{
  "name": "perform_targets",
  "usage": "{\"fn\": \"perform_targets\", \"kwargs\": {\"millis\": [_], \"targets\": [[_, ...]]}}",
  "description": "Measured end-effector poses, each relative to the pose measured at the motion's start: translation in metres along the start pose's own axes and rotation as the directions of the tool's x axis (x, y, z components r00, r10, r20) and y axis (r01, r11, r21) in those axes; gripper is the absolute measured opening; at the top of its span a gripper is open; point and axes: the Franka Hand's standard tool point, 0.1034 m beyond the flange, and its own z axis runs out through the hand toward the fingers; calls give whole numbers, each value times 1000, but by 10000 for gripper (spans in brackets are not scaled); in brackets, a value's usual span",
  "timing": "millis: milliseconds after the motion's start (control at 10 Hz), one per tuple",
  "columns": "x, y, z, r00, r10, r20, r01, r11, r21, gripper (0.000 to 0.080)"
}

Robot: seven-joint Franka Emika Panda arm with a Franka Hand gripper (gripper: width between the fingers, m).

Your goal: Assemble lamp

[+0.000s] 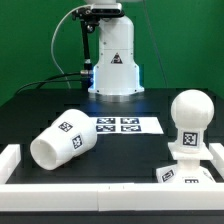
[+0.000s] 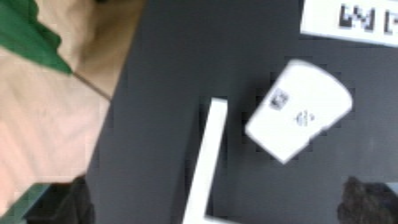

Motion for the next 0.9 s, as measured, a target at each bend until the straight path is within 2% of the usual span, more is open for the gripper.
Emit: {"fn": "perform_targets", "kwargs": {"millis": [100, 200, 300, 400, 500, 700, 800, 900], "targets": [[4, -19, -1, 997, 7, -78, -6, 1000, 10, 699], [1, -36, 2, 994, 19, -109, -17, 1000, 25, 699], [6, -38, 0, 985, 12, -173, -10, 1000, 14, 699], [10, -34, -4, 967, 11, -253, -11, 1000, 2, 699], [4, -34, -1, 965, 15, -261, -13, 1000, 10, 699], [5, -33, 0, 966, 17, -257, -14, 1000, 10, 699], [4, -31, 5, 967, 26, -252, -21, 1000, 23, 699], [2, -27, 31, 972, 77, -224, -56, 994, 97, 699]]}}
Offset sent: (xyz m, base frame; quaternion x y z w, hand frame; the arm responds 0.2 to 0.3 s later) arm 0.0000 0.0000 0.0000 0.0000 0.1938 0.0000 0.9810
